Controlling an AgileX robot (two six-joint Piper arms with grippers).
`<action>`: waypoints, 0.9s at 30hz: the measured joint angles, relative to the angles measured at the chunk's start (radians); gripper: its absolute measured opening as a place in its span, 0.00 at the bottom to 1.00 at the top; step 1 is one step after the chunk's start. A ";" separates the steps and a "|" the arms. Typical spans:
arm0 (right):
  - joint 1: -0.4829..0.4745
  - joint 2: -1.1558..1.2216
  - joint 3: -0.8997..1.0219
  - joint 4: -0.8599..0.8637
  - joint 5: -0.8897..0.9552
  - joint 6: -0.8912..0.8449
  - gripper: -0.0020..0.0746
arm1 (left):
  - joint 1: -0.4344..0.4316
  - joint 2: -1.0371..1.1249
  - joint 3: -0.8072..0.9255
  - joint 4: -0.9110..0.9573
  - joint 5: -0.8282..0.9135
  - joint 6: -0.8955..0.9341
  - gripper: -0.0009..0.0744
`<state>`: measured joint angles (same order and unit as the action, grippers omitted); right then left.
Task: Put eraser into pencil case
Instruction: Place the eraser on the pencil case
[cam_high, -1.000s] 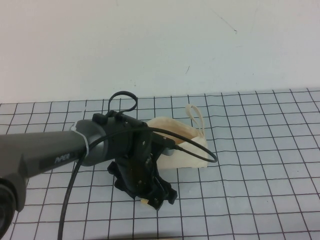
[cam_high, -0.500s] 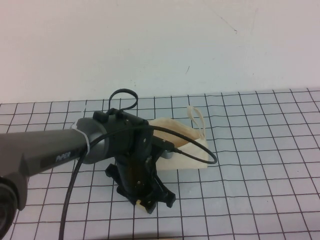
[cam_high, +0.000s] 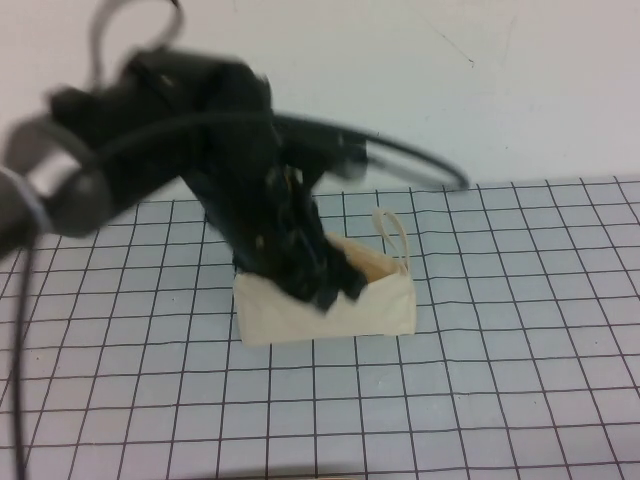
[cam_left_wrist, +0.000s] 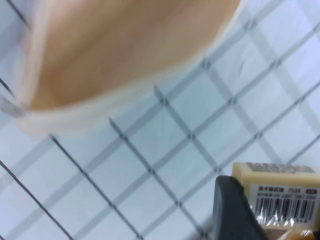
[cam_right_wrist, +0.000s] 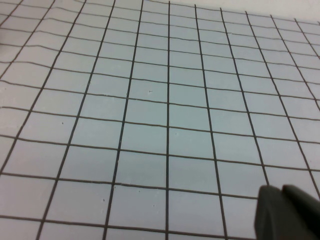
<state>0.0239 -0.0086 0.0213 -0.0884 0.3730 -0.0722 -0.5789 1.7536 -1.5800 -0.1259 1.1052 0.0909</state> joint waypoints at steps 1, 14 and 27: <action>0.000 0.000 0.000 0.000 0.000 0.000 0.02 | 0.000 -0.020 -0.017 0.000 -0.018 0.002 0.39; 0.000 0.000 0.000 0.000 0.000 0.000 0.02 | 0.000 0.086 -0.048 0.126 -0.354 -0.091 0.39; 0.000 0.000 0.000 0.000 0.000 0.000 0.02 | 0.000 0.163 -0.095 0.252 -0.276 -0.206 0.55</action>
<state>0.0239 -0.0086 0.0213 -0.0884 0.3730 -0.0722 -0.5789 1.9165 -1.6751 0.1262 0.8287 -0.1154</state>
